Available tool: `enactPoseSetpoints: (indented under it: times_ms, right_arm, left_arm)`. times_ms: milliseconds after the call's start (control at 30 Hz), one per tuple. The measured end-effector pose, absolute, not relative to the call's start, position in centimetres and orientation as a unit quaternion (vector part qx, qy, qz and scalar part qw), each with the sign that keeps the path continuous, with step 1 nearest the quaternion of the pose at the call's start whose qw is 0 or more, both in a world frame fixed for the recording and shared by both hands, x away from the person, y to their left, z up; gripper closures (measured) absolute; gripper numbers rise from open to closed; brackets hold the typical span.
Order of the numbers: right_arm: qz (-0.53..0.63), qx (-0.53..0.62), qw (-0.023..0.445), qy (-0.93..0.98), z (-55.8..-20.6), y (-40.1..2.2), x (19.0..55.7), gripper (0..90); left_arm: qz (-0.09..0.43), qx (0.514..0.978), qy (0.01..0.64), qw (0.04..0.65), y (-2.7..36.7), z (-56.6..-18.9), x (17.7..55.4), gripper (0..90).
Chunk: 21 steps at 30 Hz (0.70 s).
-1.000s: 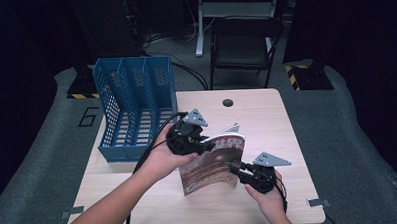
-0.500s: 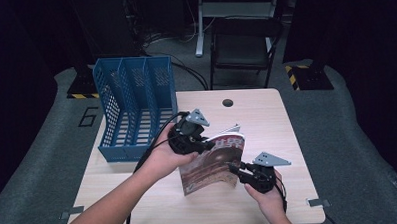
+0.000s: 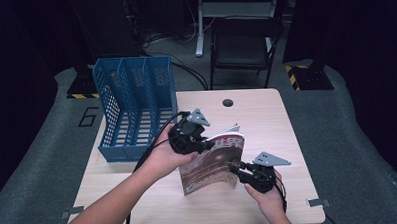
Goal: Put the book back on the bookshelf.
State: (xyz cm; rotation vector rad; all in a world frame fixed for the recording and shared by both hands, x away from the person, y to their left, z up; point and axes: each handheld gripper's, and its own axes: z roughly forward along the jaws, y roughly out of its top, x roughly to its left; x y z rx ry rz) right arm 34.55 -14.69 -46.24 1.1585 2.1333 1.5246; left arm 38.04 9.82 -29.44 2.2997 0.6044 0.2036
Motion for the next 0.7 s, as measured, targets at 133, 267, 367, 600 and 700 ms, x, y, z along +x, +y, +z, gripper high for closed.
enactPoseSetpoints:
  times_ms: [133, 267, 367, 600, 700]
  right_arm:
    - [0.528, 0.4, 0.136, 0.737, -46.26, -14.71, 34.58, 67.7]
    - [0.529, 0.401, 0.138, 0.735, -46.29, -14.7, 34.61, 67.4]
    - [0.531, 0.399, 0.137, 0.735, -46.31, -14.71, 34.64, 67.4]
    - [0.53, 0.399, 0.138, 0.735, -46.31, -14.72, 34.64, 67.4]
    - [0.529, 0.4, 0.138, 0.736, -46.3, -14.72, 34.62, 67.4]
  left_arm:
    - [0.084, 0.897, 0.236, 0.365, 9.76, -29.41, 38.02, 83.6]
    - [0.082, 0.899, 0.232, 0.363, 9.79, -29.37, 38.08, 83.7]
    - [0.078, 0.901, 0.232, 0.359, 9.71, -29.26, 38.15, 83.6]
    - [0.074, 0.907, 0.228, 0.346, 9.58, -29.07, 38.2, 83.5]
    - [0.072, 0.91, 0.227, 0.341, 9.56, -28.97, 38.3, 83.5]
